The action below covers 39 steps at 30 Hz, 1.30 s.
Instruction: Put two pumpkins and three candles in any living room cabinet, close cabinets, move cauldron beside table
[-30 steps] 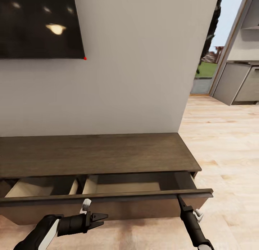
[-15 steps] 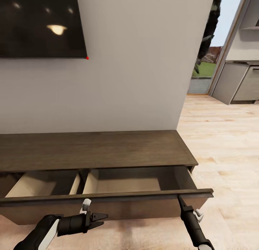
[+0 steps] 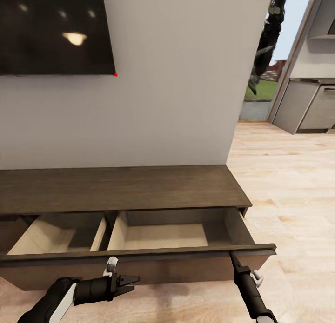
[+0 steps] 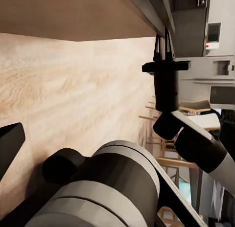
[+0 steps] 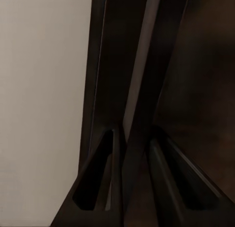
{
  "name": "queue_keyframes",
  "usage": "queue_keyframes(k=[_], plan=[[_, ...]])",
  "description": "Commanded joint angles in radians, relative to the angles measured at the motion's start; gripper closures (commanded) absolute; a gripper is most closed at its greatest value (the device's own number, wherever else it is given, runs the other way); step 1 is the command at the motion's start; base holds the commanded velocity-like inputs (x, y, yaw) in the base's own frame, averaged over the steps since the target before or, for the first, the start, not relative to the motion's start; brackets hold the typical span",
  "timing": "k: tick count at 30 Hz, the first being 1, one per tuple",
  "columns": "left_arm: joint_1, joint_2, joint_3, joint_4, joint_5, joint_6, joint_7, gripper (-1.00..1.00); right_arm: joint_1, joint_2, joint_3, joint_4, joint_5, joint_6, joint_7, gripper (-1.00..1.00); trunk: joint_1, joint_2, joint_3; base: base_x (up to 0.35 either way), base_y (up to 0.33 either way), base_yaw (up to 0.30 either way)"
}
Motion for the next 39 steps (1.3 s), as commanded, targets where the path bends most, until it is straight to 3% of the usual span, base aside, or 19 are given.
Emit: queue_keyframes(k=[1, 17, 39], plan=[[-0.001, 0.001, -0.003, 0.0, 0.006, 0.007, 0.0, -1.0, -0.001, 0.0, 0.014, -0.001, 0.001, 0.003, 0.043, 1.0, -0.001, 0.0, -0.001, -0.126, 0.0, 0.0], [-0.001, 0.001, -0.003, 0.0, 0.006, 0.007, 0.0, -1.0, -0.001, 0.0, 0.014, -0.001, 0.001, 0.003, 0.045, 1.0, -0.001, 0.0, -0.001, -0.12, 0.0, 0.0], [-0.001, 0.001, -0.003, 0.0, 0.004, 0.007, 0.0, -1.0, -0.001, 0.0, 0.014, -0.001, 0.001, 0.003, 0.045, 1.0, -0.001, 0.0, -0.001, -0.03, 0.0, 0.0]])
